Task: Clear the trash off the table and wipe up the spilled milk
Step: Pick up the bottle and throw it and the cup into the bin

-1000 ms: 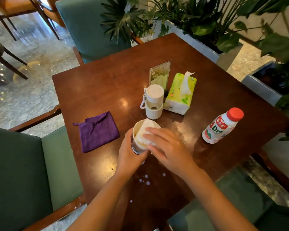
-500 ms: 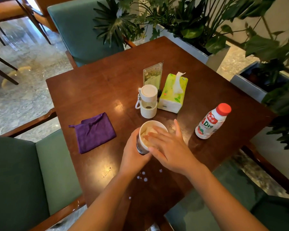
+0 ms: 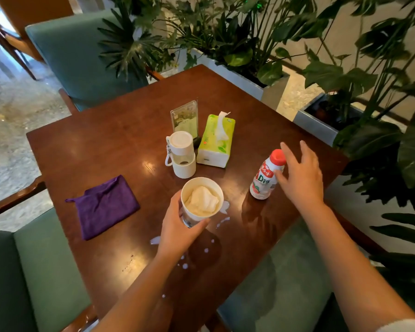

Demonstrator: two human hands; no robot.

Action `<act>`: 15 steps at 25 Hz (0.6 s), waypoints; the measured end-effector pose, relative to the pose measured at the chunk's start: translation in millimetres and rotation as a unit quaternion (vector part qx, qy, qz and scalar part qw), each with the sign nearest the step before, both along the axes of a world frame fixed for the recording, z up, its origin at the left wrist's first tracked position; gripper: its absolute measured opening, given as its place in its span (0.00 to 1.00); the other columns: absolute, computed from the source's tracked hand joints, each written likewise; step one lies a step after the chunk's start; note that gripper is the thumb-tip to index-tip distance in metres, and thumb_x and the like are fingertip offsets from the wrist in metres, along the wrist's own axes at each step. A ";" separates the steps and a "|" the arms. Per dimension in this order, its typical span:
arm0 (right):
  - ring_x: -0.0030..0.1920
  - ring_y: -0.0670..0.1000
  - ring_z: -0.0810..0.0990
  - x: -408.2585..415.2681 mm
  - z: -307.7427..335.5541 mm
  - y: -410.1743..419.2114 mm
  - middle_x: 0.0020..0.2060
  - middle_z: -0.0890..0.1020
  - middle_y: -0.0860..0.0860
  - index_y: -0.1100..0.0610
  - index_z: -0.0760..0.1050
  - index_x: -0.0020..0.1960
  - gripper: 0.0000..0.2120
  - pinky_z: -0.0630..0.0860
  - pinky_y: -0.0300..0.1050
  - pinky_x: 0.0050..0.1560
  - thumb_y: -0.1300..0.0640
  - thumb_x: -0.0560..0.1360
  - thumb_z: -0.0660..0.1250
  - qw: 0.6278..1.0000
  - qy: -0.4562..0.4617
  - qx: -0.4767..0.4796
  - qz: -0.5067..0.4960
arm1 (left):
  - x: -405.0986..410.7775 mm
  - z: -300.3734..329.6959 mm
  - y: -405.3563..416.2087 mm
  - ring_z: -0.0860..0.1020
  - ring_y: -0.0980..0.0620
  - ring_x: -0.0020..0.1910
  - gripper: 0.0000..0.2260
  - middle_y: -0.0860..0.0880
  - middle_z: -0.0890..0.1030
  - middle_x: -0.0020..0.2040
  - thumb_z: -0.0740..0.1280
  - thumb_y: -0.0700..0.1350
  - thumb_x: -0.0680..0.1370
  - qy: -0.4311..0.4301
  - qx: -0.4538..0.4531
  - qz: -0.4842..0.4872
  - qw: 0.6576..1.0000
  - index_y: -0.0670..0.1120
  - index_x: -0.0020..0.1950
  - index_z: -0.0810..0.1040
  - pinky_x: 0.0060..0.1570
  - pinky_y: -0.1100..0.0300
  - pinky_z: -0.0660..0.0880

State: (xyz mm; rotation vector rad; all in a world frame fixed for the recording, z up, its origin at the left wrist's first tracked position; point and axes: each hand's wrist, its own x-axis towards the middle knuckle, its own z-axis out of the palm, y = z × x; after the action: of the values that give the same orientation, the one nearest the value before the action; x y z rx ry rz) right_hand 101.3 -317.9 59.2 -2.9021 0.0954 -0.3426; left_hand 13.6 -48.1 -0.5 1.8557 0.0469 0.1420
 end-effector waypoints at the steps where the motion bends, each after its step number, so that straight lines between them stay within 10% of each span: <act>1: 0.71 0.63 0.60 7.2 -5.4 -4.7 0.72 0.60 0.62 0.51 0.61 0.72 0.32 0.68 0.61 0.62 0.56 0.72 0.69 0.999 0.027 -0.021 0.005 | -1.1 0.5 -0.1 0.73 0.61 0.62 0.35 0.60 0.74 0.63 0.79 0.42 0.66 0.000 0.002 0.001 1.000 0.63 0.64 0.65 0.60 0.61 0.74; 15: 0.50 0.61 0.79 11.2 -11.7 18.3 0.55 0.78 0.58 0.56 0.72 0.64 0.22 0.79 0.56 0.44 0.61 0.71 0.70 0.986 -0.027 0.069 0.151 | -4.4 5.6 -0.3 0.71 0.62 0.63 0.35 0.61 0.72 0.63 0.78 0.44 0.66 -0.009 0.032 0.030 0.999 0.60 0.66 0.64 0.57 0.71 0.72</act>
State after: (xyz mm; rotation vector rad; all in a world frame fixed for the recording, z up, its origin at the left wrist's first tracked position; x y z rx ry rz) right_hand 112.4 -299.6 47.6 -2.7112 -0.3141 -0.3430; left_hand 9.2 -48.4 5.0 1.9168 0.0851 0.2041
